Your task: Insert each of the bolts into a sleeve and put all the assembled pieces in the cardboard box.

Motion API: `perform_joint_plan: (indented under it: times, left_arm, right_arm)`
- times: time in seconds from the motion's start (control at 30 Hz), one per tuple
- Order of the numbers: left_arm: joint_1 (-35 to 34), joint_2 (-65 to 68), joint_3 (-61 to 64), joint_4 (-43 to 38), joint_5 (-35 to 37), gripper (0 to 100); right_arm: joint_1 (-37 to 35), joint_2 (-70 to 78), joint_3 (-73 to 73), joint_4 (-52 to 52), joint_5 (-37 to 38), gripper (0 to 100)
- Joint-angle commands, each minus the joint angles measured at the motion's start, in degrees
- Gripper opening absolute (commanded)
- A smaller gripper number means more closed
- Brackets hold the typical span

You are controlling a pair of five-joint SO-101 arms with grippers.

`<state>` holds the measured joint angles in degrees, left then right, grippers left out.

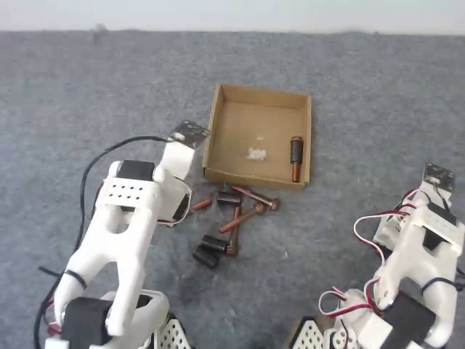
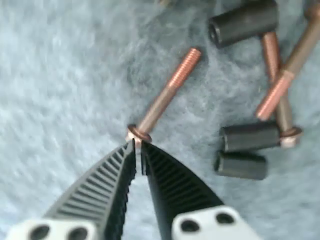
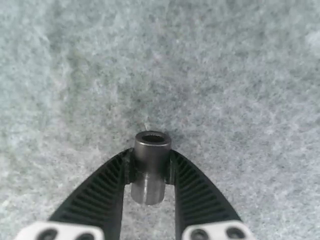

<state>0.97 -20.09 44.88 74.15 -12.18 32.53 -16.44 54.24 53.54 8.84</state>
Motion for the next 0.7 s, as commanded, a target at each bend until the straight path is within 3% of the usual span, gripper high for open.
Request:
perform_joint_plan:
  times: [0.0,0.27,0.4,0.67]
  left_arm:
    - [1.49,-1.93,-0.92,1.32,14.15,1]
    - [5.45,-2.20,13.49,-18.11,29.71,1]
    - [6.68,-1.85,15.16,-19.16,30.68,1]
    - [0.88,-1.67,14.90,-21.71,35.16,1]
  right_arm:
    - [-0.75,-2.42,-0.18,-0.66,0.88,0.7]
    - [-0.75,-2.42,-0.18,-0.66,0.88,0.7]
    - [-0.75,-2.42,-0.18,-0.66,0.88,0.7]
    - [-0.75,-2.42,-0.18,-0.66,0.79,0.7]
